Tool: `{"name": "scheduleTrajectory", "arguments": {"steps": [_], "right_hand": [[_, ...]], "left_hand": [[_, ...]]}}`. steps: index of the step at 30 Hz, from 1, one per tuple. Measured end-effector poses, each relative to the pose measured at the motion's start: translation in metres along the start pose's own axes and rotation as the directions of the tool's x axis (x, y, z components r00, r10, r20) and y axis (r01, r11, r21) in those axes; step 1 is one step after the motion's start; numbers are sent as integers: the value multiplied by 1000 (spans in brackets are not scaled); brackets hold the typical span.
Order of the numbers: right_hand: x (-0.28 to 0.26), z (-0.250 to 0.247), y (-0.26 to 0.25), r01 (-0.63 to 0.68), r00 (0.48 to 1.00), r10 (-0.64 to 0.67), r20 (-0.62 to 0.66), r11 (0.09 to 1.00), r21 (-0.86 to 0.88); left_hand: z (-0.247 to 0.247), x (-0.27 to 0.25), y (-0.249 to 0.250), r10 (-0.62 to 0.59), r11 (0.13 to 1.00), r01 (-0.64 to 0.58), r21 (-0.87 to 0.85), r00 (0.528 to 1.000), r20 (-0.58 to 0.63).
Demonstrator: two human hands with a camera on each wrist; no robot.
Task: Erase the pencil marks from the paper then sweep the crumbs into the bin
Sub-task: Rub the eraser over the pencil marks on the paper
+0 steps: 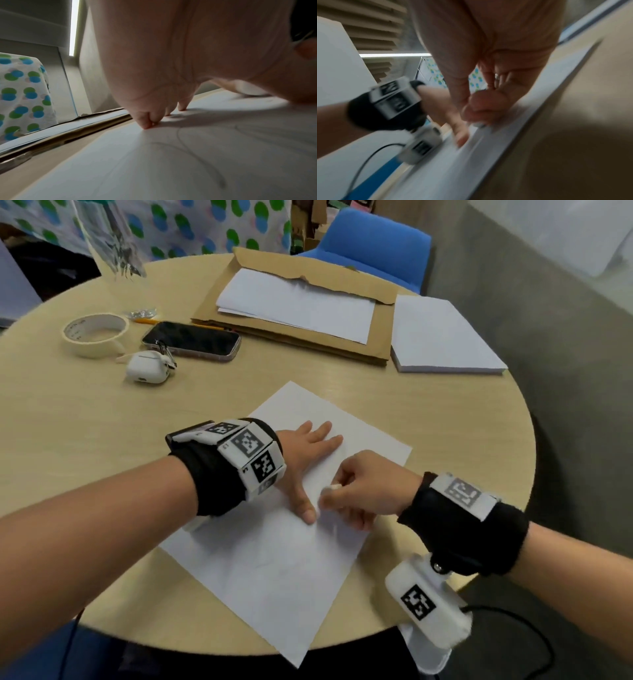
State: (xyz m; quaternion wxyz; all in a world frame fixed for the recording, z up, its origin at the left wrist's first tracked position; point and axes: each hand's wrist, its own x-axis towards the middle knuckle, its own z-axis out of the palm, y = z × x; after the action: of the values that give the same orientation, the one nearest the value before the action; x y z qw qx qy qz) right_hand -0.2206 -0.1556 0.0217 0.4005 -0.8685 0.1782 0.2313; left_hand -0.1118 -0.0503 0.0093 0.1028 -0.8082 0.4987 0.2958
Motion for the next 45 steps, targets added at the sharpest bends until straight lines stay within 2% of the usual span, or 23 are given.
{"name": "scheduleTrajectory", "arguments": {"steps": [2,4,6,8,11,13,16,19,22,27,30,33,38,42,45], "right_hand": [[6,-10,1,-41,997,37,-67,997,-59],[9,-26,1,-85,979,74,-192,995,-51],[9,-28,-1,-69,959,50,-280,996,-59],[5,-12,-6,-12,968,-14,-251,995,-101],[-2,12,-12,48,988,-66,-138,991,-125],[-1,5,-8,35,987,-60,-148,986,-163],[4,-10,-4,19,966,-64,-249,984,-179],[5,6,-11,72,977,-110,-182,976,-203],[5,15,-14,67,988,-91,-122,981,-183],[12,-7,-5,10,975,-43,-218,989,-150],[10,7,-11,40,989,-54,-141,994,-103],[10,9,-11,7,996,-13,-92,998,-68],[9,-12,-6,-32,969,-10,-247,986,-167],[5,13,-15,32,990,-51,-134,990,-135],[10,5,-10,-10,989,-9,-145,992,-127]], "left_hand": [[1,0,0,4,1000,-4,29,1000,13],[1,-1,0,10,999,-10,38,1000,9],[2,0,0,15,999,-15,41,1000,0],[2,2,0,17,999,-16,38,1000,-8],[2,3,0,21,999,-21,51,1000,-4],[2,2,0,18,998,-19,61,1000,9],[2,0,0,16,998,-17,58,1000,16],[2,2,0,16,998,-16,65,1000,10],[3,3,0,17,997,-17,78,1000,7],[3,2,-2,17,998,-18,62,1000,17],[4,3,0,16,998,-16,59,1000,1],[5,3,0,16,998,-15,66,1000,-4],[5,2,-1,12,999,-12,46,1000,-10],[6,3,2,7,998,-5,65,1000,-30],[5,1,2,8,998,-7,64,1000,-12]]}}
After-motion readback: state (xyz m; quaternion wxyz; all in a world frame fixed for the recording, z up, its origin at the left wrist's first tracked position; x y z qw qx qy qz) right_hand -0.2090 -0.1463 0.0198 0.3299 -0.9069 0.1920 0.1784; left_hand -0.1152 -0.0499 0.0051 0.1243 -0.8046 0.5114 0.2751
